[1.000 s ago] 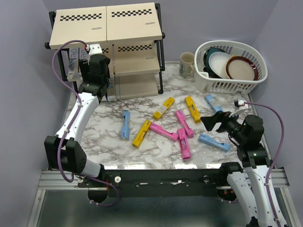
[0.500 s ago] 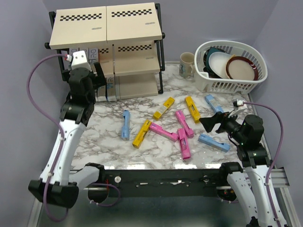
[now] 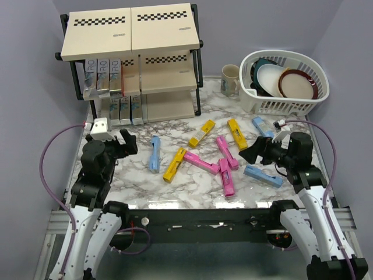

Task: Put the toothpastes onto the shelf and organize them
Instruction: Pick up the toothpaste from the center of the board.

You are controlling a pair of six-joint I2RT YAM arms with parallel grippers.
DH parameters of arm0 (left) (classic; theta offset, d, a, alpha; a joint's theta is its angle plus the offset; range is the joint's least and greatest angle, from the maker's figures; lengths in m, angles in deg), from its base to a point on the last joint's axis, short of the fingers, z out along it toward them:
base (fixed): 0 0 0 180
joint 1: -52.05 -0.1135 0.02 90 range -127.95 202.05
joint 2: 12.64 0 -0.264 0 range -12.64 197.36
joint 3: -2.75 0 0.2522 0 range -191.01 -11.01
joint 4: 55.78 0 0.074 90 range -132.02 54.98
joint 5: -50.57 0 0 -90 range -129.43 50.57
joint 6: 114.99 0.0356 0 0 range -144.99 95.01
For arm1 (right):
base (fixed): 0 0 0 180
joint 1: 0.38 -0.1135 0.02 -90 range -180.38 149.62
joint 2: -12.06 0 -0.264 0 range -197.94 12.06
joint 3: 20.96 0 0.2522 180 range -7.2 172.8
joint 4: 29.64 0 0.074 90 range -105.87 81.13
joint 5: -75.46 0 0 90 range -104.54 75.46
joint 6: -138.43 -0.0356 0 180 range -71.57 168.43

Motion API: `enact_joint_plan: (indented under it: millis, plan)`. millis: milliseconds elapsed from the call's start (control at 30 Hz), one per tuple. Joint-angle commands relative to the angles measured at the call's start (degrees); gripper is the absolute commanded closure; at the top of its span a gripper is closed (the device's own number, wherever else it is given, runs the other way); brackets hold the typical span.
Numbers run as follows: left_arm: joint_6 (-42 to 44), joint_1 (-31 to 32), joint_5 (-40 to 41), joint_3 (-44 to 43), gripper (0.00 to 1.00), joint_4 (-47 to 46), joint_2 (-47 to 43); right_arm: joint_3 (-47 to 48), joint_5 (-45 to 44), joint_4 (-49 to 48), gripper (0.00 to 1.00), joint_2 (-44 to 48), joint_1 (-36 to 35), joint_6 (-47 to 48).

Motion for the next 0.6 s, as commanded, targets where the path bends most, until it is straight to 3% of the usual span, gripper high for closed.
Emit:
enact_joint_plan:
  millis: [0, 133, 300, 433, 567]
  plan:
    - [-4.47, -0.28, -9.18, 5.44, 0.01, 0.01, -3.61, -0.61, 0.69, 3.45, 0.00, -3.89, -0.25, 0.19]
    - [-4.75, -0.28, -12.80, 8.09, 0.01, -2.02, -4.32, -2.11, 0.69, 1.26, 0.00, -6.70, -0.51, -0.87]
    - [-3.51, -0.28, -11.57, 7.56, 0.01, -0.97, -5.02, -2.20, -3.00, 0.55, 0.00, -11.27, -2.79, -0.08]
    - [-3.95, -0.28, -13.24, 8.18, 0.01, -1.05, -6.42, -2.20, -9.06, -0.50, 0.00, -15.14, -10.59, -2.70]
    - [-3.86, -0.28, -13.59, 8.27, 0.01, -1.05, -6.95, -1.93, -14.24, -1.38, 0.00, -20.41, -13.96, -5.34]
